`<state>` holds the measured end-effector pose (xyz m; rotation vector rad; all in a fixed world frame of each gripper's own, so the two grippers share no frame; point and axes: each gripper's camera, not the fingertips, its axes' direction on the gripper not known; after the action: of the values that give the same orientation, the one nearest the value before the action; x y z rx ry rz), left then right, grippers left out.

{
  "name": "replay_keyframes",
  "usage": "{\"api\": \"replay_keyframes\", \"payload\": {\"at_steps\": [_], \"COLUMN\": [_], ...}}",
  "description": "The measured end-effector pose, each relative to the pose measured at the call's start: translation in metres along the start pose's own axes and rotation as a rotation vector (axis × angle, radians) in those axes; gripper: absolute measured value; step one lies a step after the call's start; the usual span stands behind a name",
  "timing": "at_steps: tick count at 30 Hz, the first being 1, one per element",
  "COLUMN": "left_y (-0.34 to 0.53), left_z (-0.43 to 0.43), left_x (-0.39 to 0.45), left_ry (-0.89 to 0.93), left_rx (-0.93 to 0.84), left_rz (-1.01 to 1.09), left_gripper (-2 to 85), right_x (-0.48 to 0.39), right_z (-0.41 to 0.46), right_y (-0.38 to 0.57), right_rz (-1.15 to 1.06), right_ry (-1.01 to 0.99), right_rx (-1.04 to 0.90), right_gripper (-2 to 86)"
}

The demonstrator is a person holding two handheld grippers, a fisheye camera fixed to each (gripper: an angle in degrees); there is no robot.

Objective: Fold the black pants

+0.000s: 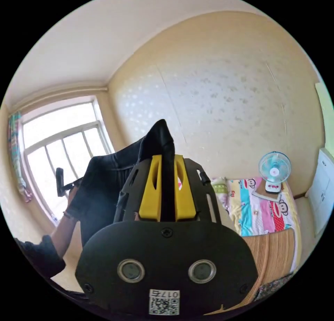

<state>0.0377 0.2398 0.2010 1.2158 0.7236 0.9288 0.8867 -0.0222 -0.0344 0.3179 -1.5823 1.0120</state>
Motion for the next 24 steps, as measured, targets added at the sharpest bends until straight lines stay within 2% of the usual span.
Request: {"api": "replay_keyframes", "payload": {"at_steps": [1, 2, 3, 7, 9, 11, 12, 14, 17, 20, 21, 24], "left_y": [-0.006, 0.003, 0.012, 0.137, 0.215, 0.325, 0.35, 0.433, 0.496, 0.529, 0.532, 0.544], "left_z": [0.061, 0.106, 0.122, 0.207, 0.239, 0.275, 0.281, 0.294, 0.298, 0.3, 0.301, 0.306], "left_x": [-0.033, -0.067, -0.082, -0.145, -0.17, -0.202, -0.208, -0.219, -0.219, -0.213, -0.211, -0.202], "left_ry": [-0.146, -0.24, -0.251, -0.087, -0.057, -0.013, 0.003, 0.056, 0.052, 0.113, 0.115, 0.116], "left_rx": [-0.127, -0.25, -0.287, -0.453, -0.573, -0.773, -0.815, -0.946, -1.055, -1.112, -1.127, -1.212], "left_rz": [-0.038, -0.112, -0.148, -0.115, -0.156, -0.28, -0.314, -0.395, -0.459, -0.516, -0.518, -0.52], "left_gripper": [-0.1, -0.4, -0.4, 0.4, 3.3, 4.7, 4.9, 5.4, 6.4, 6.5, 6.5, 6.5], "right_x": [0.014, 0.045, 0.078, 0.144, 0.187, 0.219, 0.238, 0.26, 0.277, 0.286, 0.288, 0.3], "right_z": [0.028, 0.078, 0.117, 0.179, 0.21, 0.225, 0.228, 0.227, 0.224, 0.221, 0.218, 0.199], "right_y": [-0.006, -0.008, 0.004, 0.099, 0.194, 0.269, 0.315, 0.375, 0.441, 0.48, 0.489, 0.475], "right_rz": [0.01, 0.057, 0.14, 0.109, 0.107, 0.162, 0.218, 0.315, 0.42, 0.451, 0.431, 0.406], "right_ry": [0.039, 0.115, 0.153, 0.156, 0.222, 0.199, 0.166, 0.117, 0.04, 0.013, 0.035, 0.09], "right_rx": [-0.053, -0.19, -0.335, -0.57, -0.782, -0.963, -1.061, -1.174, -1.315, -1.435, -1.49, -1.485], "right_gripper": [6.1, 6.5, 7.0, 7.3, 7.9, 9.0, 9.3, 9.9, 11.7, 12.1, 10.3, 4.0]}}
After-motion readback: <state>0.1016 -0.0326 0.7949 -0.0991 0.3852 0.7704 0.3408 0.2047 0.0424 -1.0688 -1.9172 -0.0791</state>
